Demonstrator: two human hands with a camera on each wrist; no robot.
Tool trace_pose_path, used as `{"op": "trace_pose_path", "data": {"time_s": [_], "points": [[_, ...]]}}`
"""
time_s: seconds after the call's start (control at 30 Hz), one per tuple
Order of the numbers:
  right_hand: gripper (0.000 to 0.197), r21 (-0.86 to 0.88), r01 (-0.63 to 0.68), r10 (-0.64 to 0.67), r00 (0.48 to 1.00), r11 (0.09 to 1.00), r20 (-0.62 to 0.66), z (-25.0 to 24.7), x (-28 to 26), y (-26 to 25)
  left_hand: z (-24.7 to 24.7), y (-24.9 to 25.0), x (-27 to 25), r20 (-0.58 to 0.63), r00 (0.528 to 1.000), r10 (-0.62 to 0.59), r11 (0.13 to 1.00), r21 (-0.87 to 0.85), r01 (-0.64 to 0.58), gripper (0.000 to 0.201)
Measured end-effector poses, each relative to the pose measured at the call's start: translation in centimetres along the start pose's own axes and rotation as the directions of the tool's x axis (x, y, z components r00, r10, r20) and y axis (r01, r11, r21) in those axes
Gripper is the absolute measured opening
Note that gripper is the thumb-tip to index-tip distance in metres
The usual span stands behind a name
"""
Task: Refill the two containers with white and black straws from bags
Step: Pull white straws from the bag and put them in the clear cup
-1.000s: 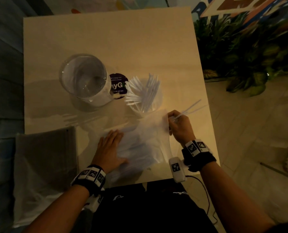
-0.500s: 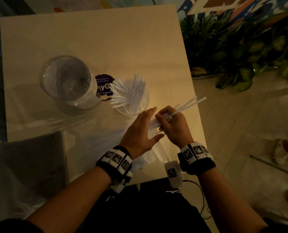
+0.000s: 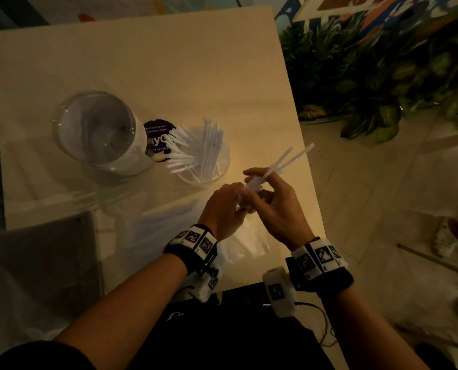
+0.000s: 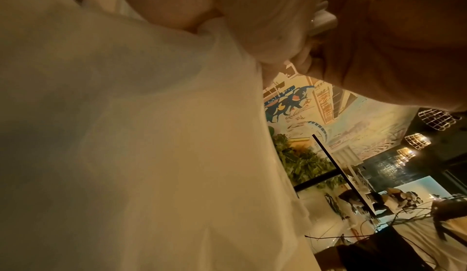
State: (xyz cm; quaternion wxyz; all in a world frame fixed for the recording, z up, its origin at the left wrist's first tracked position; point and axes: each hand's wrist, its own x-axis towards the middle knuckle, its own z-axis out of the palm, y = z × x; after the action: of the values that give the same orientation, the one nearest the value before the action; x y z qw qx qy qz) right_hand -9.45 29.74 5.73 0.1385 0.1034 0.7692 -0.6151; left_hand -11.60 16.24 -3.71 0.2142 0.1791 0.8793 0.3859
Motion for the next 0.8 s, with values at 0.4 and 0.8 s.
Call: {"op": "trace_pose_path", "data": {"time_s": [0.4,0.8], "points": [[0.047,-0.168,0.193,-0.213,0.971,0.967,-0.112,-2.1,-0.9,-1.1,0.2,-0.7,-1.3,-0.098,0.995,-0.019,0.992,-0.124,0.007,0.048],[0.045,-0.284,0.363,-0.443,0.841,0.888,-0.311,-3.2,0.2,-3.5,-0.8,0.8,-1.1,-0.154,0.964,0.217,0.976,0.044,-0.213,0.030]]}}
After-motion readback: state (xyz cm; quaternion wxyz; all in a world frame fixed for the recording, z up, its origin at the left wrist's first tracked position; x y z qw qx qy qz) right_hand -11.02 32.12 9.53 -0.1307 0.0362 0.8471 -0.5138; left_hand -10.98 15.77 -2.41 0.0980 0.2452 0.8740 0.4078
